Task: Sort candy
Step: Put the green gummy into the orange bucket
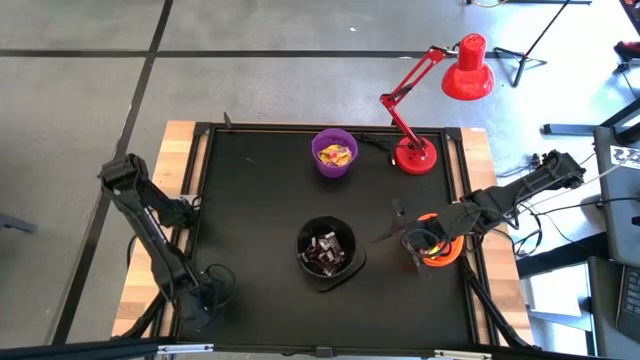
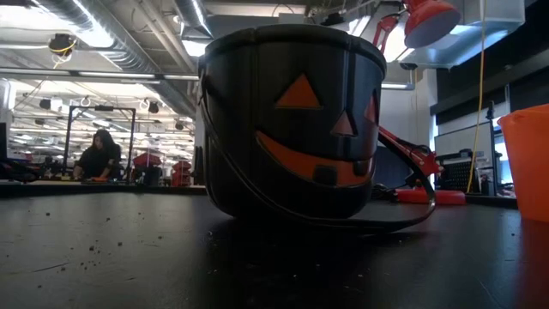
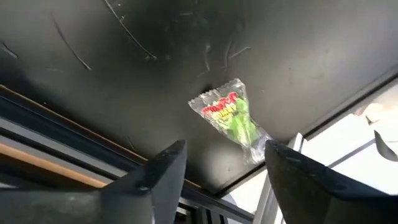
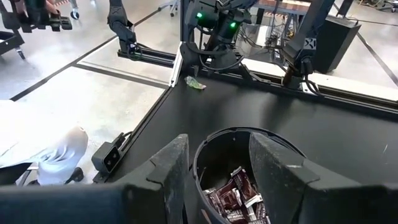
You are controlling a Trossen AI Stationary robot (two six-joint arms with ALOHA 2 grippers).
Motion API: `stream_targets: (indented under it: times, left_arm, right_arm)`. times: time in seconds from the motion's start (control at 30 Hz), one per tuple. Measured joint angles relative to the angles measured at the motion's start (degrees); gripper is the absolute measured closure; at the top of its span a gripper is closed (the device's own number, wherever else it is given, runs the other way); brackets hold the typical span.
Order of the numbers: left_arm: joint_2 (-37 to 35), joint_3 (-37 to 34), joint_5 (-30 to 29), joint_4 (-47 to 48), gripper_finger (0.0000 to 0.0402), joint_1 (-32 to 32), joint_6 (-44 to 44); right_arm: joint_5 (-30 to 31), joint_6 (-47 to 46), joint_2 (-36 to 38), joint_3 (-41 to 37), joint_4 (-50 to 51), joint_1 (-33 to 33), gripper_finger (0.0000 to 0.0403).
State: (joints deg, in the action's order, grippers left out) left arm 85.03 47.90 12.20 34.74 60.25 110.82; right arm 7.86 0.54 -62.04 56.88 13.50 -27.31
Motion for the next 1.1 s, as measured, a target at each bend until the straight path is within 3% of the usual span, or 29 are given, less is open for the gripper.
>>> stream_targets:
  times: [0.27, 0.47, 0.77, 0.9, 1.1]
  left_arm:
    - [1.5, 0.0, 0.1, -0.2, 0.0156, -1.2, 0.4]
    - [3.0, -1.8, -2.0, -9.6, 0.0149, -1.6, 3.4]
    - [10.1, -2.3, 8.0, -10.6, 0.0152, -1.6, 4.7]
    - [10.2, -2.3, 7.8, -10.4, 0.0178, -2.2, 3.3]
    - [10.2, -2.3, 8.2, -9.6, 0.0275, -5.0, -1.7]
  right_arm:
    - [0.0, 0.0, 0.0, 0.0, 0.0, 0.0, 0.0236]
    - [0.0, 0.0, 0.0, 0.0, 0.2, 0.0, 0.0236]
    - [0.0, 0.0, 0.0, 0.0, 0.1, 0.0, 0.0236]
    - [0.0, 0.0, 0.0, 0.0, 0.0, 0.0, 0.0236]
    - [0.5, 0.0, 0.0, 0.0, -0.1, 0.0, 0.0236]
